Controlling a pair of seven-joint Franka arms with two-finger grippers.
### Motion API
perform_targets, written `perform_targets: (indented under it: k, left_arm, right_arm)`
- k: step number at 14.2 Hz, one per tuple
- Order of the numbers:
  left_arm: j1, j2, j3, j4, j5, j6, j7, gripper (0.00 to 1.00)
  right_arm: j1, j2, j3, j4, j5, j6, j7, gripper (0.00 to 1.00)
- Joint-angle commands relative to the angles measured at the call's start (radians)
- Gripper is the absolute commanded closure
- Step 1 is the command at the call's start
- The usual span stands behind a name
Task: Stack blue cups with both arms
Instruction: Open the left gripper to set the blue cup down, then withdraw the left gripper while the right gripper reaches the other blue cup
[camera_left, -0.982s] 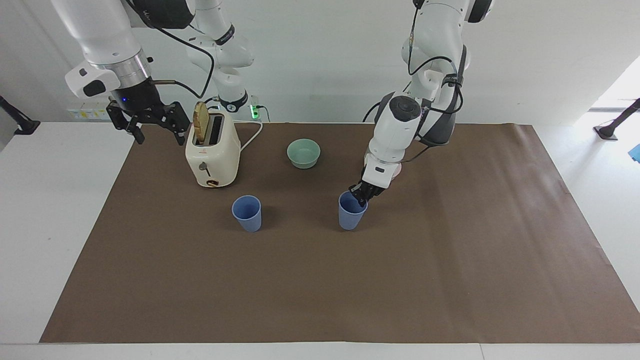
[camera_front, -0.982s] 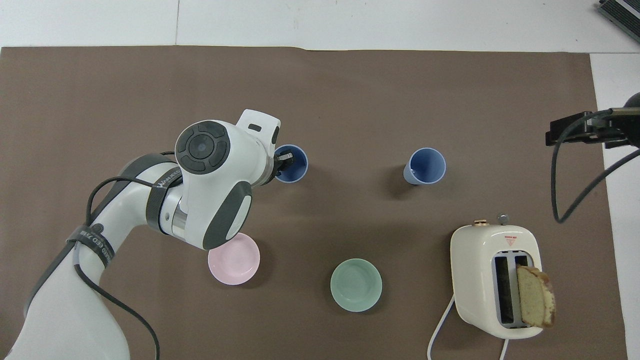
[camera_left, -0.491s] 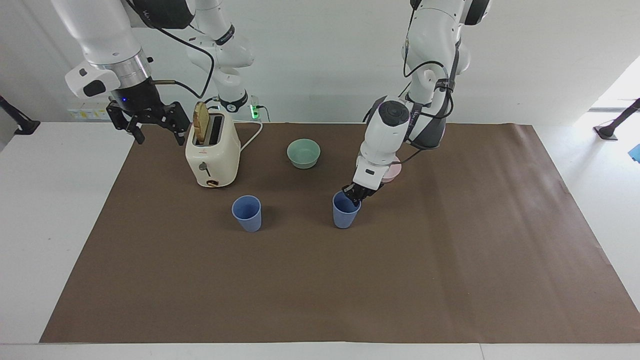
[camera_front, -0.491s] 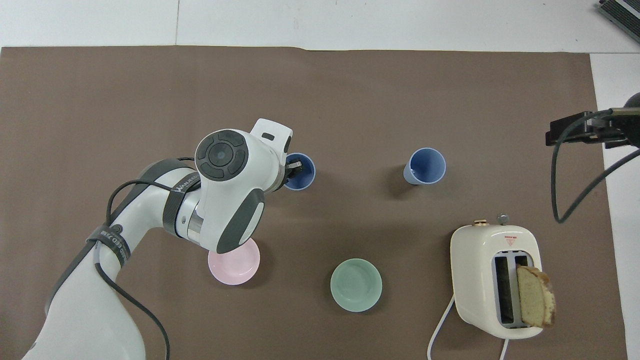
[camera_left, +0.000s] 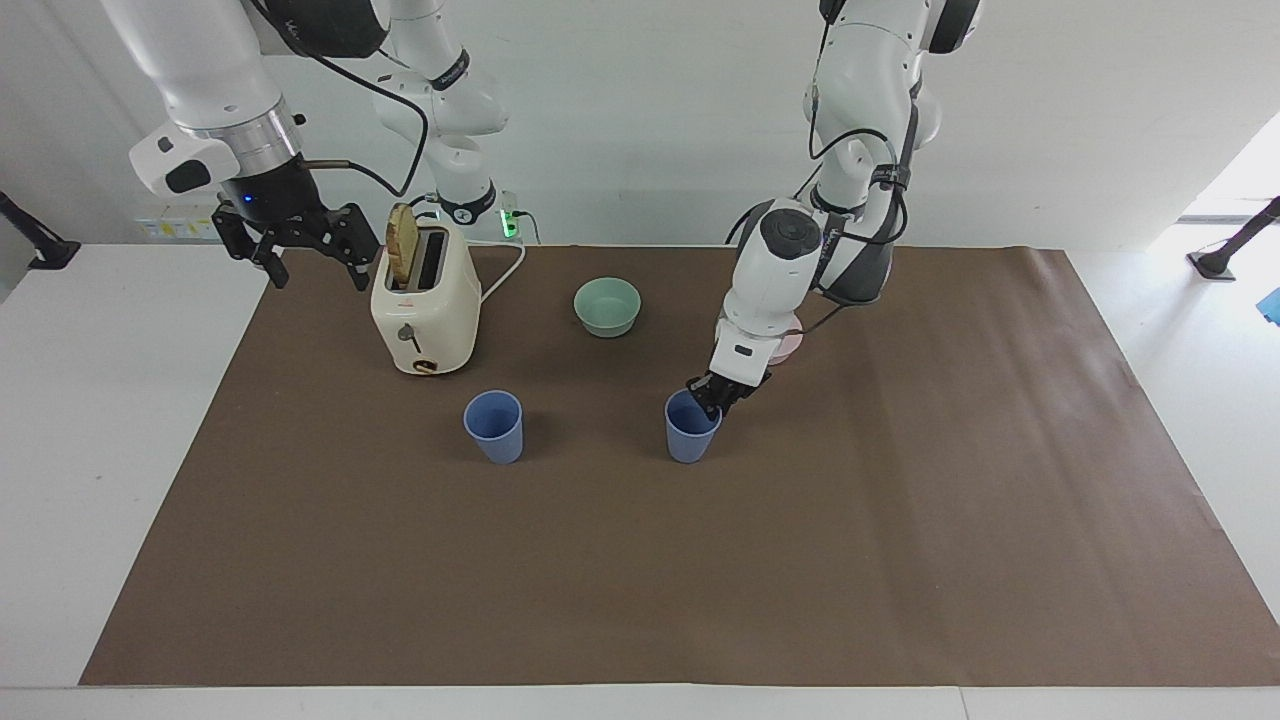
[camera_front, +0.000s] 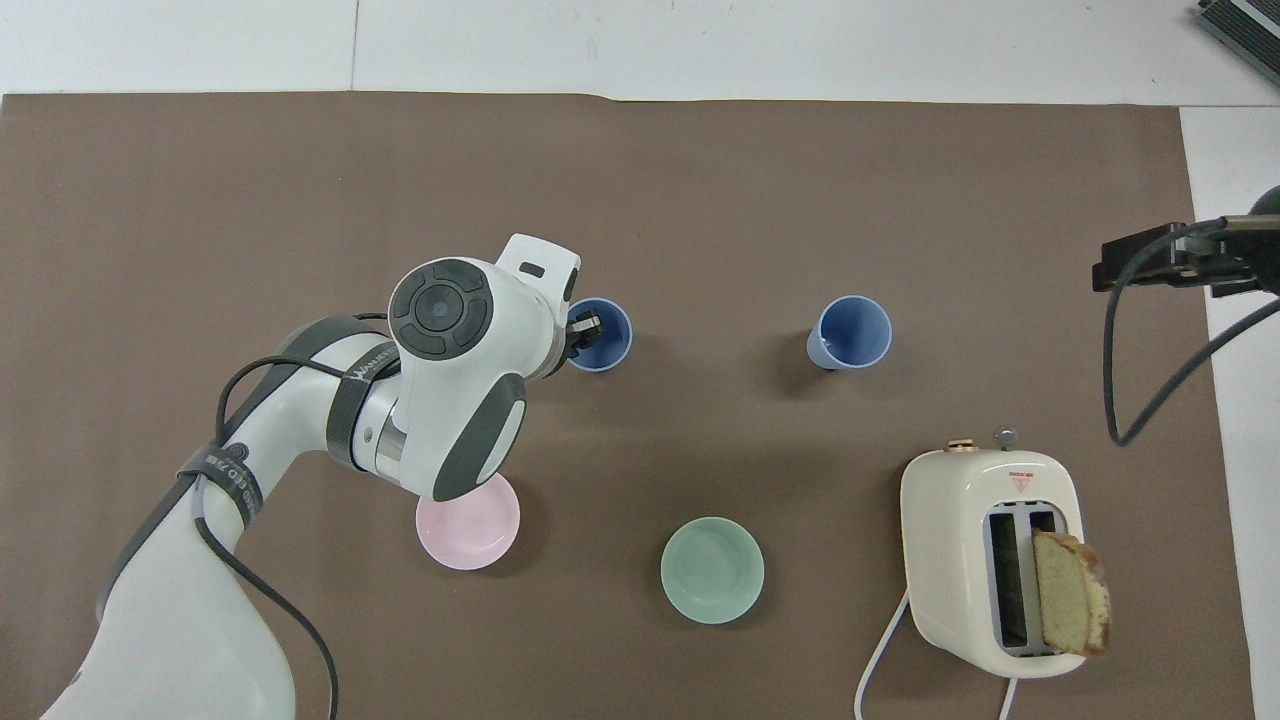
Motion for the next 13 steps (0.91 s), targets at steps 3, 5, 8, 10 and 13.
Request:
perform_targets:
  k: [3, 5, 8, 10, 13]
  left_arm:
    - [0.03, -0.066, 0.021, 0.055, 0.083, -0.169, 0.036, 0.0]
    - [0.079, -0.109, 0.021, 0.053, 0.083, -0.2, 0.098, 0.0]
    - [0.171, -0.183, 0.02, 0.042, 0.082, -0.3, 0.281, 0.0]
    - [0.23, -0.223, 0.02, 0.042, 0.08, -0.382, 0.428, 0.0]
    - [0.296, -0.25, 0.021, 0.041, 0.079, -0.447, 0.595, 0.0]
  right_arm:
    - [-0.007, -0.022, 0.001, -0.024, 0.022, -0.005, -0.027, 0.0]
    - [-0.007, -0.023, 0.0, -0.024, 0.022, -0.006, -0.027, 0.0]
    - [-0.004, -0.037, 0.003, -0.045, 0.022, -0.008, -0.027, 0.0]
    - [0.007, -0.046, 0.006, -0.068, 0.028, 0.032, -0.027, 0.0]
    - [0.01, -0.043, 0.011, -0.14, 0.028, 0.124, -0.036, 0.0]
